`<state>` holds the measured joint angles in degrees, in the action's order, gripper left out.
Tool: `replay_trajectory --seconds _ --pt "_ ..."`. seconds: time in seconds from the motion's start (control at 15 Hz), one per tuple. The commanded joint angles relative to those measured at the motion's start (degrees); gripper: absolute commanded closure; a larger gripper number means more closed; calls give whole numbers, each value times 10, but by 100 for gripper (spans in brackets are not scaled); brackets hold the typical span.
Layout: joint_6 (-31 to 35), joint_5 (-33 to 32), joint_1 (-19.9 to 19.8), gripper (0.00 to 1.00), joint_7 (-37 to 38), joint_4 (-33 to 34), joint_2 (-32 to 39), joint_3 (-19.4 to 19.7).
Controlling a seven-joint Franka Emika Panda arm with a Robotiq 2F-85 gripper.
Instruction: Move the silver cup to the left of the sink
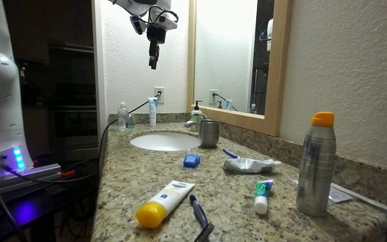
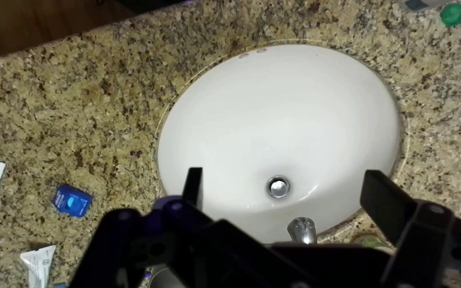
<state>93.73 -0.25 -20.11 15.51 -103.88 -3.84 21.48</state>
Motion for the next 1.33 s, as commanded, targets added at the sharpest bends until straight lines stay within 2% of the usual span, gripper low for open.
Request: replay_trajectory --seconds 0.0,0.07,0.2,0.33,0.47,0.53,0.67,0.8,0.87,1.07,1.27 --pt "-3 1 -2 0 -1 5 3 -4" --pt "-8 -14 0 0 -28 -10 -7 -6" --pt "-16 5 -10 0 -117 18 14 11" --pt "8 31 -22 0 -205 38 30 33" --pt "9 76 -49 0 -286 88 78 71" --pt "2 104 -63 0 -294 105 102 83" --pt "9 143 -97 0 -265 153 160 100" --pt "47 160 -117 0 -206 201 228 93" --pt "86 164 -123 0 -178 207 254 84" --pt "174 158 -140 0 -79 262 350 60" --pt "187 140 -151 0 45 350 442 47"
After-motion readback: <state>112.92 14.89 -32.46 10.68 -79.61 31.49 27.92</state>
